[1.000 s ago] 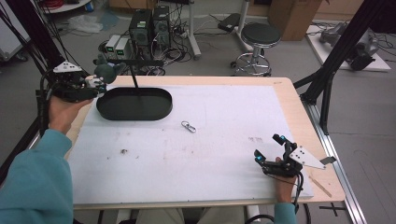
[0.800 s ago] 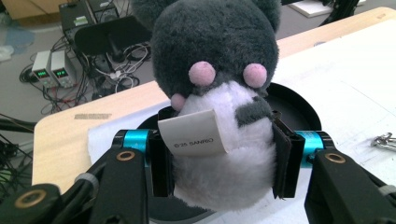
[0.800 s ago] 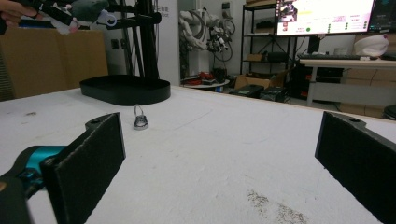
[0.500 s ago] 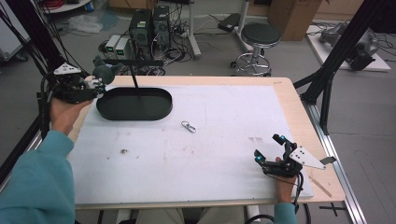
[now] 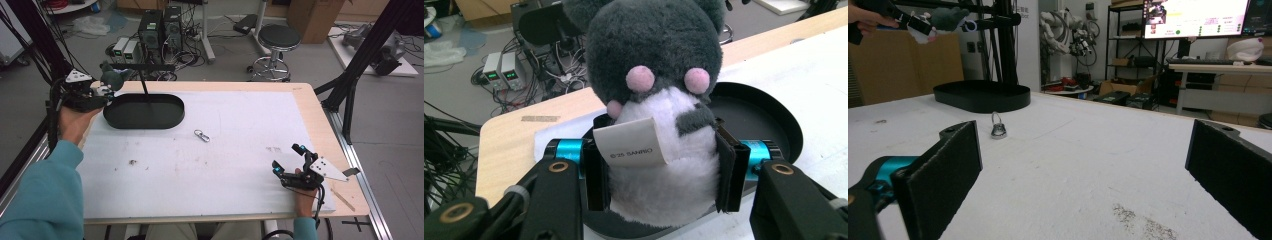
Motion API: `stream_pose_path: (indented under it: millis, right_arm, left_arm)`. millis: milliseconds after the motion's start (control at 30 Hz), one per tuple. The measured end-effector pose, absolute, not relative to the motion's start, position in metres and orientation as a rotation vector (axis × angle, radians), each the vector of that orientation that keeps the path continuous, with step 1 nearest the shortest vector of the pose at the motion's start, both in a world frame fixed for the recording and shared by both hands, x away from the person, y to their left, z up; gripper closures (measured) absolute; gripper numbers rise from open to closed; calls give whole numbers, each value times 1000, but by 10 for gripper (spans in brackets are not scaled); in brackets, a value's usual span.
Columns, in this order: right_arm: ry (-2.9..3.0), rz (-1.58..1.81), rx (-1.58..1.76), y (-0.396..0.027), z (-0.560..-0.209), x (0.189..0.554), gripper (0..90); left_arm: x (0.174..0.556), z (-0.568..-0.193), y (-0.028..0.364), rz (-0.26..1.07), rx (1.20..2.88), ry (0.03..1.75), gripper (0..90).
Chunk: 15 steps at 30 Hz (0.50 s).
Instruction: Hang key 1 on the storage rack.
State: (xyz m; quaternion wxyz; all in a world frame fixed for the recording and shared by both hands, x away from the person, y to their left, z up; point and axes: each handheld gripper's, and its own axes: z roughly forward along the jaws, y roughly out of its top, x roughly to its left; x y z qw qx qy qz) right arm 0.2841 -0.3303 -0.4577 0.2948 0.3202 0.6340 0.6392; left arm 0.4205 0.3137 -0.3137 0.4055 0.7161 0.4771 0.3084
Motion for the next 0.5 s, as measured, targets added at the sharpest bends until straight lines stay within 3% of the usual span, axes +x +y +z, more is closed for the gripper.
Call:
stream_pose_path:
  millis: [500]
  right_arm:
    - [1686, 1704, 849, -330, -458, 284, 8]
  left_arm:
    - [423, -330, 302, 781, 1873, 1224, 526]
